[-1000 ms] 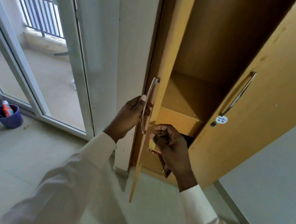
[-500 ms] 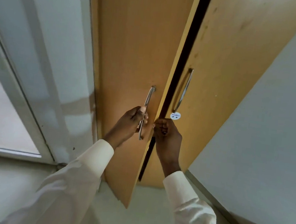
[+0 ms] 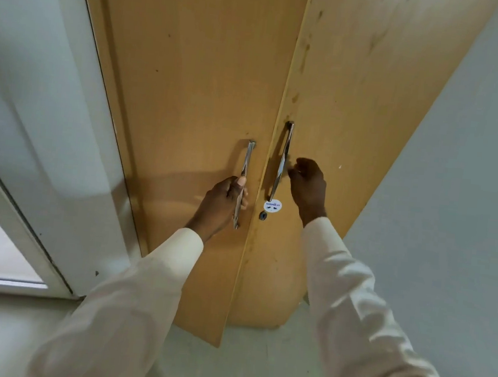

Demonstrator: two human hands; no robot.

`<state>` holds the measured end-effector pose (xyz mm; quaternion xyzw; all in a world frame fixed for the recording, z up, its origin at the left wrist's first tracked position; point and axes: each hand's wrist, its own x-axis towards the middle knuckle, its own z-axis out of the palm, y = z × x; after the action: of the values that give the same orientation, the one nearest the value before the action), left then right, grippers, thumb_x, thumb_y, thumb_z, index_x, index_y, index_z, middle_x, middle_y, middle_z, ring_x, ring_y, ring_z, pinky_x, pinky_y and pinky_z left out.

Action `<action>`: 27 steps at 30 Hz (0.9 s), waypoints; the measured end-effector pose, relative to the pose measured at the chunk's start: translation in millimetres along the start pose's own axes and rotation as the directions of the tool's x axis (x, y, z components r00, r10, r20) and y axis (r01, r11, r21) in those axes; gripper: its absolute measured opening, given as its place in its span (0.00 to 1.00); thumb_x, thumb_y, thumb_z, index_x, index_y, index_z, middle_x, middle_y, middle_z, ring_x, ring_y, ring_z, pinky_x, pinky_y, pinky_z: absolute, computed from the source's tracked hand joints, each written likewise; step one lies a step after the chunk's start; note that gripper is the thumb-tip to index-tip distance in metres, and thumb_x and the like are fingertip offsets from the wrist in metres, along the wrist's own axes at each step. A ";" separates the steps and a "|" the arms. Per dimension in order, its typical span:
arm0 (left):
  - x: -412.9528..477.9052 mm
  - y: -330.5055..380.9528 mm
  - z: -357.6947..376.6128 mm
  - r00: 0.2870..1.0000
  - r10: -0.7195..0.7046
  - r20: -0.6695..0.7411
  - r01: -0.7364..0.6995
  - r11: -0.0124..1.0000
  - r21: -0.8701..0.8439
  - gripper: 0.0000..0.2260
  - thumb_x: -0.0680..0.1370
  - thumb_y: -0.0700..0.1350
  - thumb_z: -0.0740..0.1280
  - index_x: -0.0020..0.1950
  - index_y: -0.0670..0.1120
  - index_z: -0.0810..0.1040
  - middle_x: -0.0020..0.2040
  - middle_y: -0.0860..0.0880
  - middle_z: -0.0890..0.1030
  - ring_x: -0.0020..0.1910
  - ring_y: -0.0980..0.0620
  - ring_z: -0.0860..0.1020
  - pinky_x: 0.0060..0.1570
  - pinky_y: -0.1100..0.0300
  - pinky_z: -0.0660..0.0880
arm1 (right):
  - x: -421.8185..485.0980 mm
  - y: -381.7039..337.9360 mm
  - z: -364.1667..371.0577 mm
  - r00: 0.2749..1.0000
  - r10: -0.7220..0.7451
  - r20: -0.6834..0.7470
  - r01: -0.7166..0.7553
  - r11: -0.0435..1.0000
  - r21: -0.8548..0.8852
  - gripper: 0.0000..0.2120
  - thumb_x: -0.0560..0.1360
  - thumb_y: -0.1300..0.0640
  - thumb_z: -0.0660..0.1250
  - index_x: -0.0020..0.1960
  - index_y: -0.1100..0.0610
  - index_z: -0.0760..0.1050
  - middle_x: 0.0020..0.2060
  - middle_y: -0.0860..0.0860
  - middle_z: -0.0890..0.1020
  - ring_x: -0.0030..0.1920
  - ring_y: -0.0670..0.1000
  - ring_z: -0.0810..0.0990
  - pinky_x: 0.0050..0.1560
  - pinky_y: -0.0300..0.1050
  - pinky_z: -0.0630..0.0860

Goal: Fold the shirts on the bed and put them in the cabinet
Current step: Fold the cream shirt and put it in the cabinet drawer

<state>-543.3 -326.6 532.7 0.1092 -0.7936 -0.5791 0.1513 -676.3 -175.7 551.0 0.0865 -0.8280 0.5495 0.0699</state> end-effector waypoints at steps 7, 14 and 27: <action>4.3 -3.6 13.3 0.992 0.075 -0.106 -0.064 0.993 0.101 0.18 0.84 0.57 0.52 0.46 0.49 0.74 0.40 0.49 0.82 0.42 0.53 0.81 0.46 0.56 0.77 | 18.9 6.1 20.0 0.985 -0.066 0.161 0.083 0.992 -0.100 0.14 0.80 0.50 0.63 0.63 0.52 0.73 0.55 0.51 0.82 0.54 0.58 0.80 0.54 0.50 0.76; 12.1 -11.2 18.8 0.975 0.164 -0.148 -0.133 0.971 0.200 0.17 0.85 0.55 0.51 0.46 0.49 0.73 0.38 0.51 0.80 0.40 0.55 0.79 0.36 0.72 0.71 | -6.7 36.1 -15.0 0.949 -0.265 0.172 0.292 0.943 -0.162 0.11 0.82 0.42 0.59 0.57 0.48 0.72 0.39 0.43 0.80 0.41 0.52 0.81 0.41 0.48 0.77; 68.1 -7.7 31.1 0.983 0.113 -0.143 -0.088 0.982 0.167 0.16 0.84 0.54 0.53 0.46 0.47 0.74 0.39 0.49 0.82 0.40 0.53 0.81 0.43 0.61 0.73 | 9.0 34.6 -13.9 0.927 -0.258 0.274 0.297 0.948 -0.112 0.04 0.81 0.45 0.62 0.49 0.44 0.71 0.37 0.43 0.79 0.38 0.50 0.78 0.43 0.53 0.77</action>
<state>-618.0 -325.2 524.3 0.1245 -0.8281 -0.4953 0.2311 -692.4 -150.4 527.2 0.2675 -0.8487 0.4540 0.0459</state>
